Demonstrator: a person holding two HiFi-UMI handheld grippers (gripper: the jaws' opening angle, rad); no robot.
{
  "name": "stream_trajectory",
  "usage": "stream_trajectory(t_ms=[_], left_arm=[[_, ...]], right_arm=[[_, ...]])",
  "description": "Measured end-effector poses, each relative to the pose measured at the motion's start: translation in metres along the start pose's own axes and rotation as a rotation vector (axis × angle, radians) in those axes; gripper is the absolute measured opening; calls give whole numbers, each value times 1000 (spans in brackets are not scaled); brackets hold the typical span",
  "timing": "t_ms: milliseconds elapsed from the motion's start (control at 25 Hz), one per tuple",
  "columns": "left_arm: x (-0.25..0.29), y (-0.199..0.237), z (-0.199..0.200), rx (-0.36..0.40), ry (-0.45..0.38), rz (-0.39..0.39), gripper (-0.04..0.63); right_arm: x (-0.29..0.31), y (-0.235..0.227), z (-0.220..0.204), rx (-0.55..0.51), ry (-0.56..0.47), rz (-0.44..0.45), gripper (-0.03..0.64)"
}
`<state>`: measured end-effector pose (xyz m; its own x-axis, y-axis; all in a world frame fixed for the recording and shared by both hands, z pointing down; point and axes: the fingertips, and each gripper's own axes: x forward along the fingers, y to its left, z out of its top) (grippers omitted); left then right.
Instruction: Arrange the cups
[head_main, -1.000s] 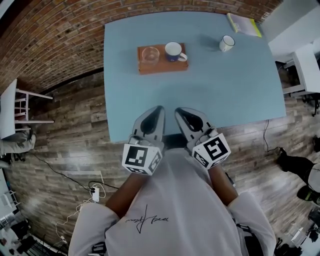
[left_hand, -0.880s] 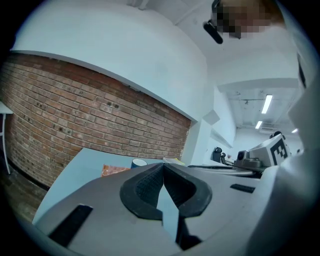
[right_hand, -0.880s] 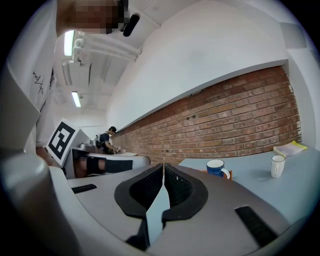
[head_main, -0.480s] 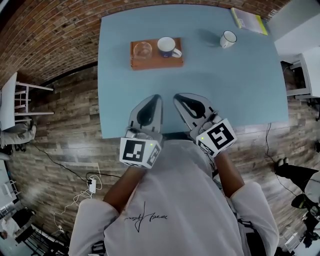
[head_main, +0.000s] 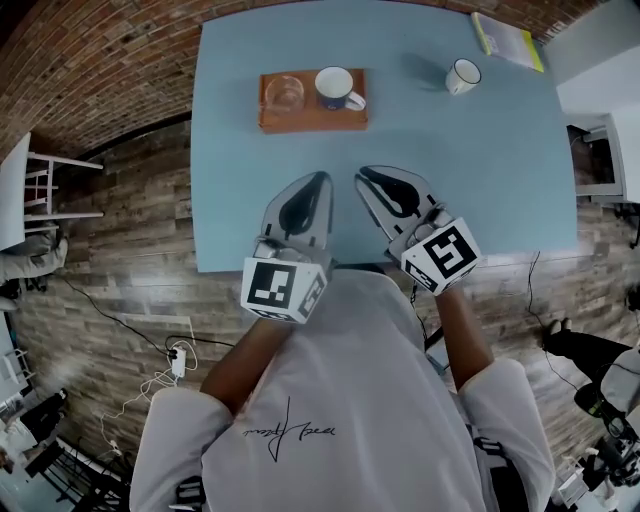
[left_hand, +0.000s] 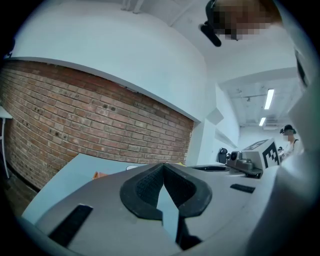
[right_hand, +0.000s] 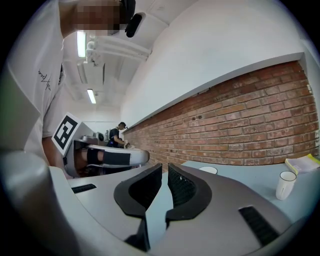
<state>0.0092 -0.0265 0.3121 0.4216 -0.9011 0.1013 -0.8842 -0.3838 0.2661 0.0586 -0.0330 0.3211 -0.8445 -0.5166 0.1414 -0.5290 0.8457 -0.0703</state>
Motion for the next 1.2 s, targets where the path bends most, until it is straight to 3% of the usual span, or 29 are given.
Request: stream_trajectory(t_ms=[320, 560, 640, 1200], left_arm=[[24, 3, 6, 15, 7, -16, 9], [25, 23, 4, 10, 22, 10, 9], [28, 27, 3, -3, 26, 19, 9], [39, 38, -12, -35, 86, 36, 9]], right_arm=[[8, -45, -2, -10, 7, -35, 23], [33, -57, -9, -27, 40, -4, 26], [38, -62, -12, -21, 47, -1, 62], [67, -118, -48, -28, 100, -56, 123]])
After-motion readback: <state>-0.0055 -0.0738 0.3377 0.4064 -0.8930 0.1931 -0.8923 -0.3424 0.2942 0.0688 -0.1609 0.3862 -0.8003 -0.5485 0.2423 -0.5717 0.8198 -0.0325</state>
